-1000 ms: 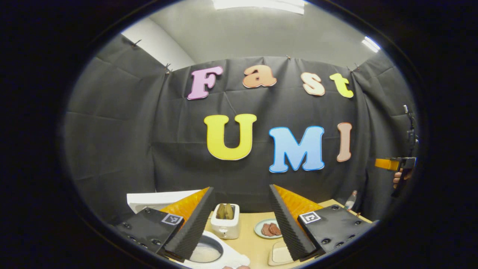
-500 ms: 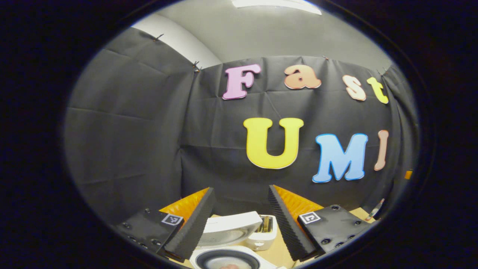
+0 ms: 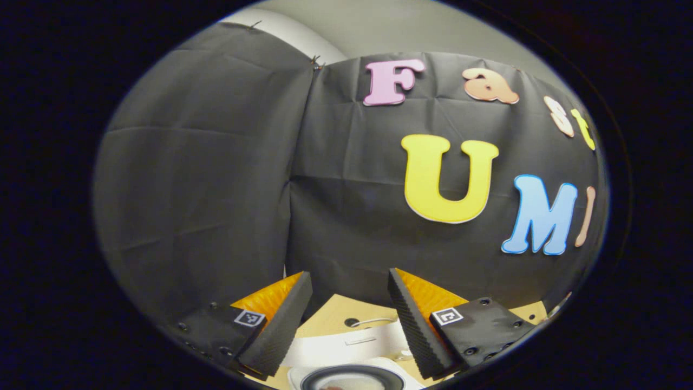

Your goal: Close the left gripper, press the button to open the rice cooker; take a wooden spoon from the chopstick holder with the right hand, scoop a spoonful of rice and pour it into the rice cooker, then put the wooden spoon back into the chopstick holder.

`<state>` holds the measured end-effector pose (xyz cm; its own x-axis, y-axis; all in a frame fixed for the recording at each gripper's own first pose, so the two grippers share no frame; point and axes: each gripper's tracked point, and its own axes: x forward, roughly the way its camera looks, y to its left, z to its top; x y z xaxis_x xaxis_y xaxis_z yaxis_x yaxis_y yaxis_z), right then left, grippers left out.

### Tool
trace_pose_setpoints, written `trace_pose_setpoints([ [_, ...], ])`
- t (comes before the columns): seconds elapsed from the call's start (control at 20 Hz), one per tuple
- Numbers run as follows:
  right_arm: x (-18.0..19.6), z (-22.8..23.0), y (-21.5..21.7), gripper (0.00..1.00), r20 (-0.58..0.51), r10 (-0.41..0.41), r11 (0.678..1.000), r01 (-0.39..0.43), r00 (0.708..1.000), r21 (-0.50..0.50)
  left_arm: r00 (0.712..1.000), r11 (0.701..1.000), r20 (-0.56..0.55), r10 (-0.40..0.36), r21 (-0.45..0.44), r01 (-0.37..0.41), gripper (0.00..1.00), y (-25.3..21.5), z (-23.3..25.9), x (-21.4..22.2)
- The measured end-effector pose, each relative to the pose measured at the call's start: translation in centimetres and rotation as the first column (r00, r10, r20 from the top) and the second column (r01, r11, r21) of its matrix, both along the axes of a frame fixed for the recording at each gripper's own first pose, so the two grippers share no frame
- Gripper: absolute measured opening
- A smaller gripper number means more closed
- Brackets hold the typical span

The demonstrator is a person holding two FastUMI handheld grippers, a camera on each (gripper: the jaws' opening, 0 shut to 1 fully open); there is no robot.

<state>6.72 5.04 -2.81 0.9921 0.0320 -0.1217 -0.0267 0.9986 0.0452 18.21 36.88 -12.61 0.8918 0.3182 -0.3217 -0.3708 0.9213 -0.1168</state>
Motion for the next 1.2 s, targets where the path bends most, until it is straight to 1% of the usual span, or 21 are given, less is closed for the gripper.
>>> trace_pose_setpoints([
  [0.05,0.0,-0.1,0.2,0.90,0.000,0.005,1.000,-0.005,1.000,0.002,1.000,1.000,-0.019,0.012,-0.017,-0.012,0.94,0.5,-1.0,0.5],
  [0.1,0.1,-0.2,0.2,0.90,-0.002,0.006,1.000,-0.006,1.000,-0.001,0.999,0.999,-0.037,0.020,-0.026,-0.021,0.99,0.7,-1.8,0.7],
  [0.2,0.2,-0.2,0.2,0.90,-0.003,0.006,1.000,-0.006,1.000,0.001,0.997,1.000,-0.076,0.017,-0.004,-0.018,0.94,0.3,-3.6,0.7],
  [0.25,0.2,-0.3,0.2,0.90,-0.007,0.007,1.000,-0.007,1.000,0.004,0.995,0.999,-0.098,0.018,0.050,-0.014,0.99,0.1,-3.8,0.4],
  [0.3,0.2,-0.4,0.1,0.90,-0.010,0.008,1.000,-0.008,1.000,0.008,0.992,0.997,-0.125,0.006,0.082,0.004,0.99,-0.3,-4.6,0.4],
  [0.35,0.4,-0.5,0.1,0.90,-0.013,0.008,1.000,-0.007,1.000,0.011,0.994,0.997,-0.114,0.004,0.077,0.005,0.99,-0.7,-4.3,-0.2],
  [0.4,0.5,-0.5,0.1,0.90,-0.015,0.006,1.000,-0.006,1.000,0.019,0.992,0.998,-0.124,0.003,0.069,0.006,0.99,-1.3,-4.5,-1.1],
  [0.45,0.6,-0.6,0.0,0.90,-0.016,0.008,1.000,-0.007,1.000,0.030,0.992,0.998,-0.123,0.002,0.069,0.007,0.94,-1.8,-4.5,-1.9],
  [0.5,0.7,-0.6,0.1,0.90,-0.018,0.011,0.999,-0.010,1.000,0.044,0.993,0.997,-0.120,0.000,0.075,0.009,0.92,-2.3,-4.8,-2.5],
  [0.55,0.7,-0.9,0.2,0.90,-0.022,0.015,0.998,-0.014,1.000,0.054,0.995,0.996,-0.100,0.005,0.086,0.004,0.96,-2.7,-4.7,-3.3],
  [0.7,0.5,-1.0,0.2,0.90,-0.027,0.025,0.998,-0.024,0.999,0.053,1.000,0.989,-0.030,0.008,0.149,-0.003,0.96,-4.7,-4.7,-5.8],
  [0.85,0.3,-1.1,-0.1,0.90,-0.032,0.030,0.998,-0.029,0.999,0.048,1.000,0.988,-0.016,0.007,0.154,-0.005,0.96,-7.0,-6.1,-8.8],
  [0.9,0.2,-1.1,-0.1,0.90,-0.035,0.031,0.998,-0.029,0.999,0.051,1.000,0.987,-0.009,0.005,0.160,-0.003,1.00,-7.6,-6.6,-9.7],
  [0.95,0.0,-1.1,-0.2,0.90,-0.038,0.032,0.998,-0.030,0.999,0.054,1.000,0.985,0.004,0.003,0.170,-0.004,1.00,-8.4,-7.0,-10.5],
  [1.0,-0.1,-1.1,-0.2,0.90,-0.038,0.033,0.998,-0.031,0.999,0.056,1.000,0.982,0.024,-0.005,0.186,0.000,0.89,-9.0,-7.5,-11.2],
  [1.05,-0.3,-1.1,-0.3,0.90,-0.038,0.034,0.998,-0.032,0.999,0.056,0.999,0.981,0.039,-0.010,0.193,0.003,0.96,-9.7,-7.9,-12.1],
  [1.1,-0.5,-1.0,-0.3,0.90,-0.036,0.038,0.998,-0.036,0.999,0.056,0.999,0.982,0.043,-0.013,0.191,0.004,1.00,-10.4,-8.8,-12.8],
  [1.2,-0.8,-0.9,-0.3,0.90,-0.037,0.042,0.998,-0.041,0.998,0.043,0.999,0.985,0.025,-0.020,0.171,0.016,1.00,-11.7,-11.0,-14.4],
])
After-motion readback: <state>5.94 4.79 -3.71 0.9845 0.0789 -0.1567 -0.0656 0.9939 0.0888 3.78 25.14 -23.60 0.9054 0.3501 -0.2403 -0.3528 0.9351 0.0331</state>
